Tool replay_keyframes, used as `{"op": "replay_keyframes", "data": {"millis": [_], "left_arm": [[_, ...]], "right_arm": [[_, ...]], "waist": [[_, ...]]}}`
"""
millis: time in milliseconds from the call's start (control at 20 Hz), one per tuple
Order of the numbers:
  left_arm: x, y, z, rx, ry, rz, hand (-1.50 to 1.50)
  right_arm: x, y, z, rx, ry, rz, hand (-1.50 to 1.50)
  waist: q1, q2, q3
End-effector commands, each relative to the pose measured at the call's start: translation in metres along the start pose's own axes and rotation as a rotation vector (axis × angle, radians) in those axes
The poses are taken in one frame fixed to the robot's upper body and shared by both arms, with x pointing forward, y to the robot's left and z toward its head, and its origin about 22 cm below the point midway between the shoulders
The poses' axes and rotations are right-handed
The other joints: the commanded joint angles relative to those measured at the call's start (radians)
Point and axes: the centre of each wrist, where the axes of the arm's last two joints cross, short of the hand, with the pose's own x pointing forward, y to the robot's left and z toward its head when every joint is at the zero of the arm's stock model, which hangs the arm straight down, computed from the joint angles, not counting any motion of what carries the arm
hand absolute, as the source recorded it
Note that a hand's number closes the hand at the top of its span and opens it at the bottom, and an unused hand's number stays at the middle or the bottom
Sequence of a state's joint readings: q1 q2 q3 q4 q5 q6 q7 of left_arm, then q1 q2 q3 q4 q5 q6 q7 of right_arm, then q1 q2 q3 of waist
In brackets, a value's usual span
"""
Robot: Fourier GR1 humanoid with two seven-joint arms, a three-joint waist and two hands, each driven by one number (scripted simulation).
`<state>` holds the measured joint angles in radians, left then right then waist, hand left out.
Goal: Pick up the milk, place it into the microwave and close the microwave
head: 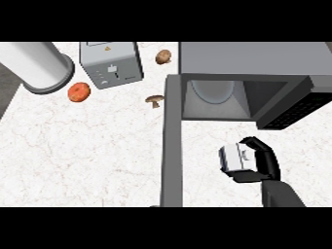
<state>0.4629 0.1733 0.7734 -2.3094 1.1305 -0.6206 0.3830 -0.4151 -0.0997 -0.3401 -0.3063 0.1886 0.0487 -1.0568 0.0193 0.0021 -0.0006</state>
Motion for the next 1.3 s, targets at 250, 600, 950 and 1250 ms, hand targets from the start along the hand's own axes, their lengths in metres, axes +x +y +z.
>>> {"op": "replay_keyframes", "data": {"millis": [250, 600, 950, 1250], "left_arm": [[0.0, 0.004, -0.005, 0.012, 0.03, 0.007, -1.5], [-0.014, 0.01, 0.003, 0.011, 0.054, -0.002, -1.5], [-0.029, 0.015, 0.004, 0.001, 0.051, 0.004, -1.5], [-0.012, 0.021, -0.028, -0.042, 0.024, -0.008, -1.5]], "right_arm": [[0.021, 0.047, -0.048, 0.008, -0.135, 0.049, 1.5], [0.049, 0.045, -0.096, -0.011, -0.14, 0.083, 1.5], [0.08, 0.025, -0.14, -0.007, -0.096, 0.144, 1.5], [0.118, 0.002, -0.179, -0.015, -0.078, 0.185, 1.5]], "waist": [[-0.008, -0.001, 0.001], [-0.001, 0.001, 0.001], [0.012, 0.007, 0.002], [0.035, 0.021, 0.004]]}}
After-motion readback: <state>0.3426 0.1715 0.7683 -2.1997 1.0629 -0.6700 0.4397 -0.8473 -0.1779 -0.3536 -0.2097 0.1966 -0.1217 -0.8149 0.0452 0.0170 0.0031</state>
